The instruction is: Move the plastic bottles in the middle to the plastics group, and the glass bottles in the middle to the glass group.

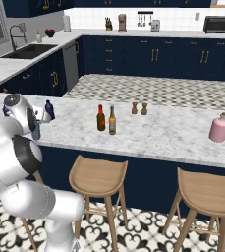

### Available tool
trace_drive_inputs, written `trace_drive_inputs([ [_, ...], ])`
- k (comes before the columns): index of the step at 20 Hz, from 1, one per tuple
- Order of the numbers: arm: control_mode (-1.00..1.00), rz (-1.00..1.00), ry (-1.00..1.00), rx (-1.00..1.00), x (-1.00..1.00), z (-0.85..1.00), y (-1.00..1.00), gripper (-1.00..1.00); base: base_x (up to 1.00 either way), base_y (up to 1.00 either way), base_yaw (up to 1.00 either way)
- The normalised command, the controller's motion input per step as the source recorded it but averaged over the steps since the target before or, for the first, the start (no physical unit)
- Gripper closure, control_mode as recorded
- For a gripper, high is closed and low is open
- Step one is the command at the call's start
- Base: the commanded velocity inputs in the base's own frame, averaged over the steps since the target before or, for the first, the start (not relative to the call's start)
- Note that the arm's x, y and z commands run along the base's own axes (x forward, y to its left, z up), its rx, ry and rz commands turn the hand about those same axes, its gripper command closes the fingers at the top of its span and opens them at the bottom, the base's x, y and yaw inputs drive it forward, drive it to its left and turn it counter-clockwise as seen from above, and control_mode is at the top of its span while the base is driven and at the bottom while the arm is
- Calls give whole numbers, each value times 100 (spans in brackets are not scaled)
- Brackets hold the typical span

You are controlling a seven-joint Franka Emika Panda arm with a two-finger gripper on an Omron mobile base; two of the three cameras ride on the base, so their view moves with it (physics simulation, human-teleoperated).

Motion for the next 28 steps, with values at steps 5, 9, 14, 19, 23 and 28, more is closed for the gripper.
trace_drive_inputs([
  [5, -100, 8, 7, 0, 0, 8, 31, 100, 0, 0, 0],
  [9, -100, 9, 0, 0, 4, 0, 42, 100, 0, 0, 0],
  [14, -100, 18, 0, 0, 22, 0, 58, 100, 0, 0, 0],
  [19, -100, 18, 0, 0, 5, 0, 22, 100, 0, 0, 0],
  [23, -100, 8, -1, 0, 13, 0, 13, 100, 0, 0, 0],
  [28, -100, 1, -8, 0, 43, 0, 17, 100, 0, 0, 0],
])
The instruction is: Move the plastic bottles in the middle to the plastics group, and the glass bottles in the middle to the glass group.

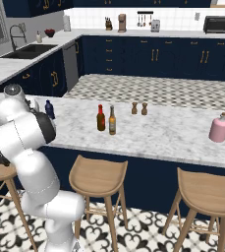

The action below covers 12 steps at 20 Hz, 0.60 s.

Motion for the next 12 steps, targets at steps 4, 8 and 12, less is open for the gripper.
trace_drive_inputs([
  [4, -100, 0, -4, 0, 26, 0, 31, 100, 0, 0, 0],
  [8, -100, 0, -1, 0, 0, 0, 33, 100, 0, 0, 0],
  [12, -100, 0, 0, 0, 8, 0, 29, 100, 0, 0, 0],
])
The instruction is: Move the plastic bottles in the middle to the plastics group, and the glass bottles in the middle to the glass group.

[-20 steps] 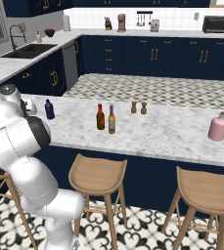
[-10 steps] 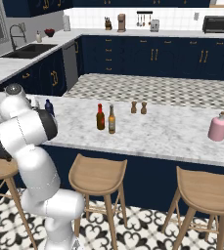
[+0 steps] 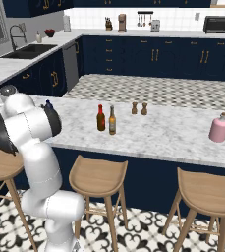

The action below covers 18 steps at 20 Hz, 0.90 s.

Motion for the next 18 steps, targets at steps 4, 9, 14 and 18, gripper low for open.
trace_drive_inputs([
  [4, -100, 0, 0, 0, 23, 0, 21, 100, 0, 0, 0],
  [9, -100, 0, 0, 0, 22, 0, 5, 100, 0, 0, 0],
  [14, -100, 0, 0, 0, 31, 0, 0, 100, 0, 0, 0],
  [18, -100, 0, 0, 0, 26, 1, -1, 100, 0, 0, 0],
])
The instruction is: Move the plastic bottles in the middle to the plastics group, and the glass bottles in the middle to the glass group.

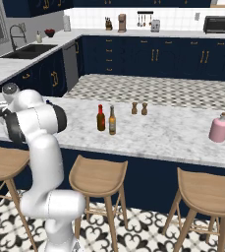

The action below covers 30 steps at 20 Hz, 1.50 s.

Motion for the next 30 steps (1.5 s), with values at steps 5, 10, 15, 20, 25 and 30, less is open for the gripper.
trace_drive_inputs([
  [5, -100, 0, 5, -3, 12, 6, 0, 100, 0, 0, 0],
  [10, -100, 0, 5, -5, 25, 7, 0, 100, 0, 0, 0],
  [15, -100, 0, 0, -1, 17, -1, 0, 100, 0, 0, 0],
  [20, -100, 0, 0, -1, 11, -16, 0, 100, 0, 0, 0],
  [25, -100, 0, 0, 0, 5, -41, 0, 100, 0, 0, 0],
  [30, -100, 0, 0, 0, 0, -29, 0, 100, 0, 0, 0],
])
